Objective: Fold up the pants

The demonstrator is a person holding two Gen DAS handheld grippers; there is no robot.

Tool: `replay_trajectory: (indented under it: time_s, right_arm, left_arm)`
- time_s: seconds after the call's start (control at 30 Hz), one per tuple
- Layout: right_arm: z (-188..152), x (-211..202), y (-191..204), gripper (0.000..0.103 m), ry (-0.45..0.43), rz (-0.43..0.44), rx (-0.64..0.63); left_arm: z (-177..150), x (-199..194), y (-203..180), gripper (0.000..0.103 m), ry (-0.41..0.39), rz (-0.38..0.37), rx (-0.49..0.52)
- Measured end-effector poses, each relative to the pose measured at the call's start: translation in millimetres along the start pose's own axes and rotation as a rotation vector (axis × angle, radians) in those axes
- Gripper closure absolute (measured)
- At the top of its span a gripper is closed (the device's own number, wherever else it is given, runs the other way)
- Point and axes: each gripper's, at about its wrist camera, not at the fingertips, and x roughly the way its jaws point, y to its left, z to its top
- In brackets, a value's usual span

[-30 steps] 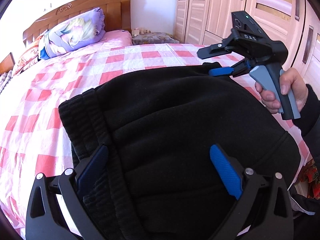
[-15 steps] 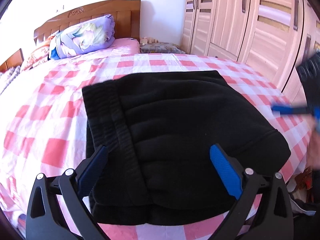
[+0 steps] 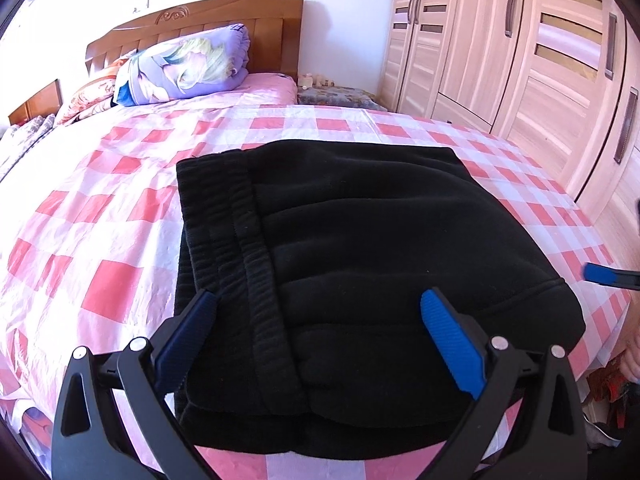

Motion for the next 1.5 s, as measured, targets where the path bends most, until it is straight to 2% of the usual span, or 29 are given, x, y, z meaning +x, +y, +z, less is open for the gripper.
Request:
replay_trajectory:
  time_s: [0.23,0.4,0.53,0.63,0.7,0.8,0.93,1.07,1.2,1.23,1.27,1.4,1.5]
  right_arm:
    - [-3,-30,12,0.004,-0.173,-0.149,0.035]
    - [-19,-19,26,0.004,-0.259,-0.302,0.055]
    - [-32,16,41,0.004,-0.216,-0.456,0.011]
    - [-40,37,60,0.004,-0.169,-0.549,-0.115]
    - [-43,44,69,0.004,-0.158,-0.596,-0.179]
    - [-45,48,72,0.004,-0.153,-0.609,-0.209]
    - [-46,49,68,0.004,-0.137,-0.598,-0.189]
    - [-47,43,71,0.004,-0.158,-0.597,-0.183]
    - [-46,39,73,0.004,-0.181,-0.583,-0.175]
    - [-46,41,73,0.004,-0.174,-0.581,-0.177]
    - [-47,44,74,0.004,-0.165,-0.578,-0.182]
    - [-52,56,81,0.004,-0.118,-0.563,-0.217]
    - [-56,63,84,0.004,-0.088,-0.562,-0.242]
  left_arm:
    - [1,0,-3,0.001,0.006,0.025,-0.012]
    - [1,0,-5,0.001,0.015,0.048,-0.028]
    - [1,1,-9,0.001,-0.002,0.096,-0.048]
    - [-3,-9,-12,0.001,-0.039,0.162,-0.097]
    - [-7,-21,-19,0.001,-0.080,0.224,-0.088]
    - [-17,-42,-36,0.001,-0.151,0.326,-0.021]
    - [-32,-60,-48,0.001,-0.175,0.407,0.037]
    - [-43,-73,-38,0.001,-0.167,0.365,-0.066]
    - [-48,-86,-14,0.001,-0.157,0.238,-0.313]
    - [-49,-88,-14,0.001,-0.158,0.225,-0.333]
    - [-50,-89,-17,0.001,-0.158,0.226,-0.332]
    - [-50,-84,-46,0.001,-0.157,0.291,-0.215]
    - [-55,-78,-58,0.001,-0.130,0.279,-0.185]
